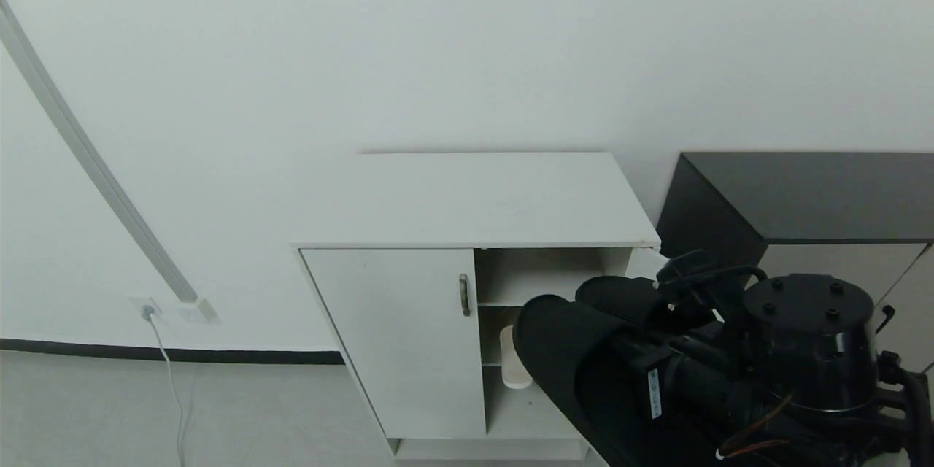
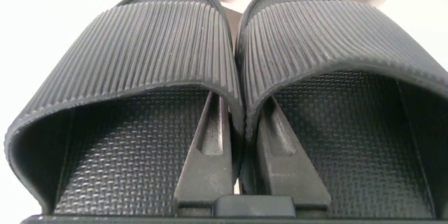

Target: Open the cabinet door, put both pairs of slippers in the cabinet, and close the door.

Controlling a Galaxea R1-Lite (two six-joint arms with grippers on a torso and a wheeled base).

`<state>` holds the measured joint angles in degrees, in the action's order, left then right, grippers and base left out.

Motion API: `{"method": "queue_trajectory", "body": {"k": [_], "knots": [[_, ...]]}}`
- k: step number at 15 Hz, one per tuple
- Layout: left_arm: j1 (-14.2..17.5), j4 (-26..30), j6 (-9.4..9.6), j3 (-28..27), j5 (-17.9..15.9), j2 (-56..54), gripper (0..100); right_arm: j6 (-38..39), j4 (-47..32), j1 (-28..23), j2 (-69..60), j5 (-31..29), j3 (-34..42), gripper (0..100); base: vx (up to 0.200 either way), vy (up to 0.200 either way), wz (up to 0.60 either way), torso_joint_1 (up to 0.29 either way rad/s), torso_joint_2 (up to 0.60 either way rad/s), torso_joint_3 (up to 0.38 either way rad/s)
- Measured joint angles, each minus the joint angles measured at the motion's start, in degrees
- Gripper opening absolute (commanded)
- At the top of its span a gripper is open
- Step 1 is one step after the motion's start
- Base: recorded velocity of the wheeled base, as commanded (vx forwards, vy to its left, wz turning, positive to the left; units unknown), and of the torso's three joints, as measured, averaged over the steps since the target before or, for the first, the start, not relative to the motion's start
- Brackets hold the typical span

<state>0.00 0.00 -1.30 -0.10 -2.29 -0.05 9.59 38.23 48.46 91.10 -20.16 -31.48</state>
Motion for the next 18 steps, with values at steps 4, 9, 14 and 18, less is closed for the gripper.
{"method": "queue_trajectory", "body": {"k": [4, 9, 14, 18], "knots": [[0.0, -0.02, 0.0, 0.0, 0.02, 0.0, 0, -0.02, -0.02, 0.05, 0.0, 0.02, 0.06, 0, 0.0, 0.0, 0.0, -0.212, 0.48, 0.273], [-0.02, 0.0, 0.02, 0.0, 0.0, 0.0, 0, -0.02, 0.0, 0.22, 0.02, 0.0, 0.2, 0, 0.0, 0.0, 0.0, -0.226, 0.55, 0.32], [0.0, -0.02, 0.0, 0.0, 0.0, 0.0, 0, -0.02, -0.02, 0.2, 0.05, 0.02, 0.26, 0, 0.0, 0.0, 0.0, -0.197, 0.52, 0.319], [0.0, -0.02, 0.0, 0.0, 0.0, 0.0, 0, 0.0, -0.02, 0.22, 0.07, 0.02, 0.33, 0, 0.0, 0.0, 0.0, -0.168, 0.49, 0.316]]}}
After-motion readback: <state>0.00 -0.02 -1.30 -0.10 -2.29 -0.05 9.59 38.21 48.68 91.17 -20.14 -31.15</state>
